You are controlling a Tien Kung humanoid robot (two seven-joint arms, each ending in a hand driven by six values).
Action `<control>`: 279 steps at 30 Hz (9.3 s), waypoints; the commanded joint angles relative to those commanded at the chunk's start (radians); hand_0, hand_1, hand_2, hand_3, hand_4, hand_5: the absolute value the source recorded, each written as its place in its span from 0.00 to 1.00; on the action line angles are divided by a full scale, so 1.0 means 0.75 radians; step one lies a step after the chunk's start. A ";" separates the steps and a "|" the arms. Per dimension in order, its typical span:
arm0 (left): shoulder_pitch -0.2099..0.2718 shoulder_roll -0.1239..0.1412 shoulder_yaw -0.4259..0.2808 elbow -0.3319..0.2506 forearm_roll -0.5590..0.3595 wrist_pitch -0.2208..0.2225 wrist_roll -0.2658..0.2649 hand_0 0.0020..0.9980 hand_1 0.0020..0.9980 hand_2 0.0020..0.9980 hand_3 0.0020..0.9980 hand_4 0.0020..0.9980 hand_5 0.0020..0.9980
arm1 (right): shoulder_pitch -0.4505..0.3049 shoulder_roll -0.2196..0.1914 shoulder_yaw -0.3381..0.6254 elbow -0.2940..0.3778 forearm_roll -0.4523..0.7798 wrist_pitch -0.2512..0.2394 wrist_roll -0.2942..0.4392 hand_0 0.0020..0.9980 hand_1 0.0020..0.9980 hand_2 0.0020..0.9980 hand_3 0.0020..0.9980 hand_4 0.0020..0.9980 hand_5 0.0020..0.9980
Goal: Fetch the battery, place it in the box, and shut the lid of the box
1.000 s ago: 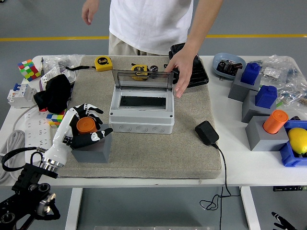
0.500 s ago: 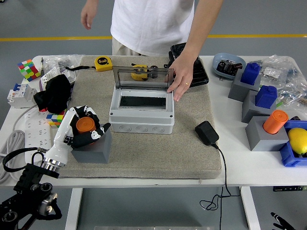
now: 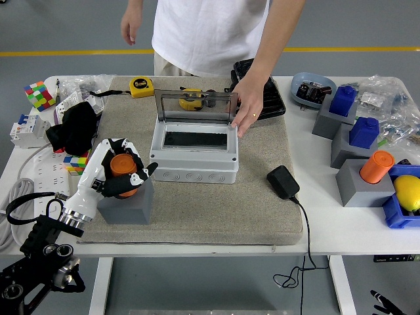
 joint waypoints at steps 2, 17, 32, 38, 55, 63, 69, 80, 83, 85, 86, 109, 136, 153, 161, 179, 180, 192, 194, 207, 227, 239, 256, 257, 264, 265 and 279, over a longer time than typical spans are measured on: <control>-0.027 0.015 -0.003 -0.025 0.034 -0.006 0.000 0.03 0.07 0.23 0.26 0.71 0.00 | 0.001 -0.001 -0.005 0.000 0.004 -0.001 0.000 0.64 0.69 0.66 0.56 0.93 0.47; -0.404 0.056 0.209 -0.027 0.308 0.017 0.272 0.02 0.07 0.22 0.26 0.72 0.00 | -0.012 0.005 -0.001 0.000 0.010 -0.010 -0.004 0.64 0.69 0.66 0.56 0.93 0.47; -0.762 -0.096 0.538 0.199 0.662 0.081 0.581 0.03 0.07 0.23 0.28 0.76 0.00 | -0.009 0.012 -0.031 0.000 0.034 -0.017 -0.008 0.64 0.69 0.66 0.56 0.93 0.46; -0.832 -0.144 0.613 0.285 0.698 0.084 0.653 0.03 0.07 0.23 0.28 0.76 0.00 | -0.010 0.017 -0.054 0.000 0.048 -0.017 -0.006 0.64 0.69 0.66 0.56 0.93 0.46; -0.982 -0.328 0.771 0.588 0.613 0.182 0.723 0.04 0.08 0.24 0.31 0.82 0.00 | -0.003 0.022 -0.121 0.000 0.094 -0.024 -0.003 0.64 0.69 0.66 0.56 0.93 0.46; -1.001 -0.349 0.778 0.639 0.611 0.193 0.735 0.08 0.15 0.28 0.39 0.87 0.00 | -0.008 0.022 -0.126 0.000 0.092 -0.020 -0.008 0.64 0.69 0.66 0.56 0.93 0.46; -0.997 -0.357 0.788 0.646 0.617 0.187 0.744 0.17 0.28 0.34 0.44 0.88 0.00 | -0.002 0.022 -0.147 0.000 0.114 -0.022 -0.001 0.64 0.69 0.66 0.56 0.93 0.46; -0.986 -0.353 0.796 0.662 0.646 0.156 0.713 0.59 0.76 0.77 0.78 1.00 0.09 | -0.005 0.023 -0.142 0.000 0.108 -0.019 -0.001 0.64 0.69 0.66 0.56 0.93 0.46; -0.984 -0.351 0.793 0.657 0.646 0.157 0.697 0.78 0.90 0.92 0.91 1.00 0.22 | -0.006 0.023 -0.143 0.000 0.108 -0.019 0.000 0.64 0.69 0.66 0.56 0.93 0.46; -0.983 -0.350 0.792 0.655 0.644 0.158 0.693 0.78 0.90 0.92 0.91 1.00 0.22 | -0.005 0.023 -0.148 0.000 0.112 -0.019 0.001 0.64 0.69 0.66 0.56 0.93 0.46; -0.983 -0.350 0.791 0.654 0.643 0.156 0.694 0.78 0.90 0.92 0.91 1.00 0.22 | -0.004 0.023 -0.152 0.000 0.117 -0.019 0.003 0.64 0.69 0.66 0.56 0.93 0.46; -0.947 -0.290 0.570 0.443 0.613 0.410 0.357 0.47 0.63 0.65 0.74 1.00 0.36 | -0.003 0.024 -0.135 0.000 0.103 -0.021 0.002 0.65 0.69 0.66 0.56 0.93 0.46; -0.876 -0.143 0.524 0.426 0.562 0.200 0.701 0.64 0.76 0.75 0.78 1.00 0.68 | -0.001 0.016 -0.111 0.000 0.093 -0.023 0.002 0.65 0.69 0.66 0.56 0.93 0.46; -0.727 0.003 0.516 0.136 0.528 0.165 0.764 0.52 0.69 0.71 0.76 1.00 0.71 | -0.001 0.009 -0.091 0.000 0.073 -0.023 -0.001 0.64 0.69 0.66 0.56 0.93 0.46; -0.622 0.081 0.526 -0.031 0.490 0.165 0.768 0.51 0.69 0.71 0.75 1.00 0.71 | 0.000 0.007 -0.077 0.000 0.065 -0.021 0.004 0.64 0.69 0.66 0.56 0.93 0.46; -0.384 0.120 0.247 -0.175 0.488 0.156 0.762 0.50 0.68 0.71 0.75 1.00 0.71 | 0.003 0.006 -0.067 0.000 0.061 -0.020 0.009 0.64 0.69 0.66 0.56 0.93 0.46; -0.372 0.118 0.219 -0.173 0.491 0.156 0.760 0.50 0.68 0.71 0.75 1.00 0.71 | 0.002 0.006 -0.067 0.000 0.060 -0.020 0.009 0.64 0.69 0.66 0.56 0.93 0.46; -0.202 0.040 -0.212 -0.107 0.551 0.181 0.676 0.52 0.69 0.71 0.74 1.00 0.69 | 0.008 -0.001 -0.045 0.000 0.041 -0.016 0.003 0.64 0.69 0.66 0.56 0.93 0.46; -0.182 0.025 -0.277 -0.098 0.550 0.180 0.665 0.52 0.69 0.71 0.74 1.00 0.69 | 0.008 -0.001 -0.047 0.000 0.043 -0.015 0.004 0.64 0.69 0.66 0.56 0.93 0.46; -0.072 -0.029 -0.529 -0.041 0.416 0.171 0.606 0.53 0.69 0.70 0.74 1.00 0.66 | 0.009 -0.004 -0.036 0.000 0.034 -0.014 0.001 0.64 0.69 0.66 0.56 0.93 0.46; -0.051 -0.053 -0.656 -0.050 0.422 0.153 0.609 0.53 0.68 0.70 0.73 1.00 0.64 | 0.018 -0.012 -0.025 0.000 0.031 -0.002 -0.003 0.64 0.69 0.66 0.56 0.93 0.46; -0.047 -0.059 -0.716 -0.043 0.453 0.139 0.626 0.54 0.68 0.70 0.73 1.00 0.62 | 0.042 -0.020 -0.057 0.000 0.058 -0.012 -0.006 0.64 0.69 0.66 0.56 0.93 0.46; -0.036 -0.057 -0.772 -0.057 0.484 0.090 0.671 0.54 0.69 0.71 0.73 1.00 0.61 | 0.048 -0.020 -0.070 0.000 0.062 -0.017 -0.010 0.64 0.69 0.66 0.56 0.93 0.46; -0.037 -0.058 -0.776 -0.058 0.483 0.088 0.671 0.54 0.69 0.71 0.73 1.00 0.61 | 0.049 -0.020 -0.066 0.000 0.057 -0.018 -0.012 0.64 0.69 0.66 0.56 0.93 0.46; -0.099 -0.025 -0.738 -0.050 0.484 0.084 0.671 0.53 0.69 0.71 0.73 1.00 0.61 | 0.088 -0.034 -0.172 0.009 0.153 0.001 0.007 0.64 0.69 0.66 0.56 0.93 0.46; -0.097 -0.018 -0.734 -0.050 0.483 0.083 0.672 0.53 0.69 0.71 0.73 1.00 0.61 | 0.088 -0.040 -0.182 0.005 0.161 0.000 0.002 0.64 0.69 0.66 0.56 0.93 0.46; -0.036 -0.036 -0.766 -0.070 0.483 0.076 0.675 0.53 0.69 0.71 0.73 1.00 0.60 | 0.042 -0.030 -0.116 0.000 0.104 -0.005 -0.005 0.65 0.69 0.66 0.56 0.93 0.47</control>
